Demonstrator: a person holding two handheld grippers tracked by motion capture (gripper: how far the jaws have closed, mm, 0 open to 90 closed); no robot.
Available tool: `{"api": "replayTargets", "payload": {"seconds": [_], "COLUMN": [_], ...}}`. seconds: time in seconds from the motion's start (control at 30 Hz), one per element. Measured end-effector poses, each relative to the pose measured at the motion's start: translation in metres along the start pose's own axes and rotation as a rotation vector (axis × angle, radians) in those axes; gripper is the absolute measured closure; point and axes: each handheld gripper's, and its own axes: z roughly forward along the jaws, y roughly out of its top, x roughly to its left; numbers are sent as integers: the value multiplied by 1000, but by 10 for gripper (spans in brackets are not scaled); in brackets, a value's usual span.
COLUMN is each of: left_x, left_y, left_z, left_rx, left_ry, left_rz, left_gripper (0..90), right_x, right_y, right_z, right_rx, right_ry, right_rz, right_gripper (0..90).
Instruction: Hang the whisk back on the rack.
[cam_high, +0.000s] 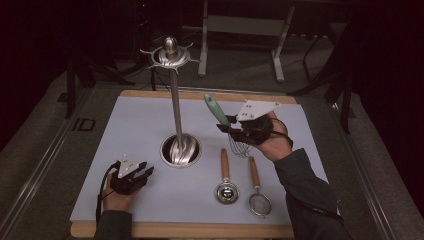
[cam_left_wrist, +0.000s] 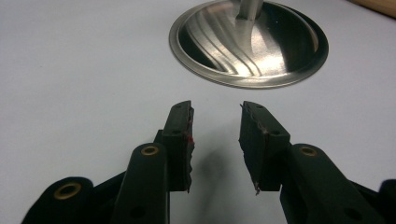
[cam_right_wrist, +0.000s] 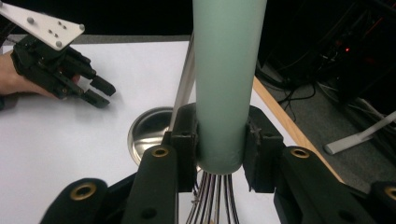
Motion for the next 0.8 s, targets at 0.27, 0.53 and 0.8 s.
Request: {"api": "replayTargets", "payload": {"seconds": [0.27, 0.53, 0.8], "left_x": [0, 0, 0], "left_y": [0, 0, 0], "left_z": [0, 0, 0], "left_rx": [0, 0, -1], "left_ry": [0, -1, -1], "left_rz": [-1, -2, -2], "left_gripper": [645, 645, 645], "right_x": [6, 10, 12], "right_y": [11, 23, 37], "right_z": [0, 1, 2], "right_rx": [-21, -39, -74], "right_ry": [0, -8, -2], "right_rz": [-17, -35, -39], "right_gripper": [694, 694, 694]}}
